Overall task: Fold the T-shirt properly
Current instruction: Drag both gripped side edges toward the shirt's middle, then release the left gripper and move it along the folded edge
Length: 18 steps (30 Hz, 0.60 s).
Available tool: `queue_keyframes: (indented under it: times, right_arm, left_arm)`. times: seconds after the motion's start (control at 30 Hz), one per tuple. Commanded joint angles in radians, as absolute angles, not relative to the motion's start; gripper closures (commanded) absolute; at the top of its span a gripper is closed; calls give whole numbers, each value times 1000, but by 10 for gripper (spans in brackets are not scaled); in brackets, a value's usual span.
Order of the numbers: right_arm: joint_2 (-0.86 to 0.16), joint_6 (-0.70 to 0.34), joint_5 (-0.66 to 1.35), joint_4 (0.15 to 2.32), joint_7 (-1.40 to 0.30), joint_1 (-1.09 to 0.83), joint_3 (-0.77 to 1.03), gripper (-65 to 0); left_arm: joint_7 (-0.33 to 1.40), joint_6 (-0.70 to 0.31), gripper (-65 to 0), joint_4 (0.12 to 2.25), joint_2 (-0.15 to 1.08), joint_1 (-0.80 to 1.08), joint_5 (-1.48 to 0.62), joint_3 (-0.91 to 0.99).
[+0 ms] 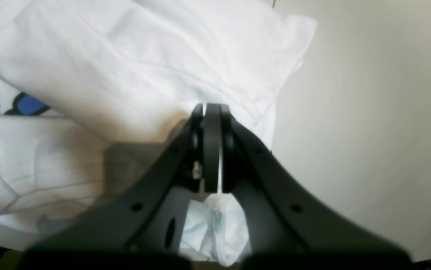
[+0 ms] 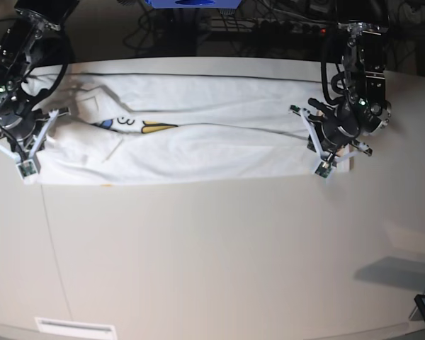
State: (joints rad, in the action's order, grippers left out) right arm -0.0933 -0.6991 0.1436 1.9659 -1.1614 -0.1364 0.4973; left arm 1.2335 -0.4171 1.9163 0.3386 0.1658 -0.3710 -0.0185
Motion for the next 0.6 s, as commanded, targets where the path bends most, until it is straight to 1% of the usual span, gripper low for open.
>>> queue_keyframes:
  times: [0.0, 0.07, 0.13, 0.2, 0.3, 0.37, 0.4, 0.47, 0.53, 0.57]
  right_arm:
    - [-102, -698, 150, 1980, -1147, -128, 501, -9]
    - [-101, -698, 150, 1980, -1150, -131, 499, -9]
    - [-99, -698, 151, 1982, -1142, -150, 478, -9]
    - [-107, -698, 151, 1986, -1122, -177, 387, -7]
    - [-107, -698, 150, 1988, -1038, -222, 297, -7]
    - [-107, -698, 148, 1988, -1004, -239, 269, -7]
    - [-107, -698, 148, 1988, -997, -246, 260, -7]
    - [-107, -698, 148, 1988, -990, -257, 240, -9]
    - [-107, -698, 148, 1988, -981, -262, 214, -9]
    - [-107, -698, 148, 1988, -977, -266, 208, -10]
  left_arm:
    - [1222, -414, 0, 1956, 349, 171, -374, -12]
    - [1219, -414, 0, 2002, 358, 200, -378, 13]
    - [1219, -414, 0, 2022, 349, 226, -381, 88]
    - [1208, -415, 0, 2022, 332, 242, -381, 194]
    - [1127, -415, 0, 2025, 334, 286, -381, 309]
    - [1075, -418, 0, 2025, 335, 318, -381, 361]
    - [1052, -430, 0, 2025, 335, 329, -381, 380]
    - [995, -506, 0, 2023, 335, 351, -381, 423]
    - [978, -591, -2, 2022, 328, 358, -381, 464]
    - [978, -618, -3, 2020, 326, 357, -381, 472]
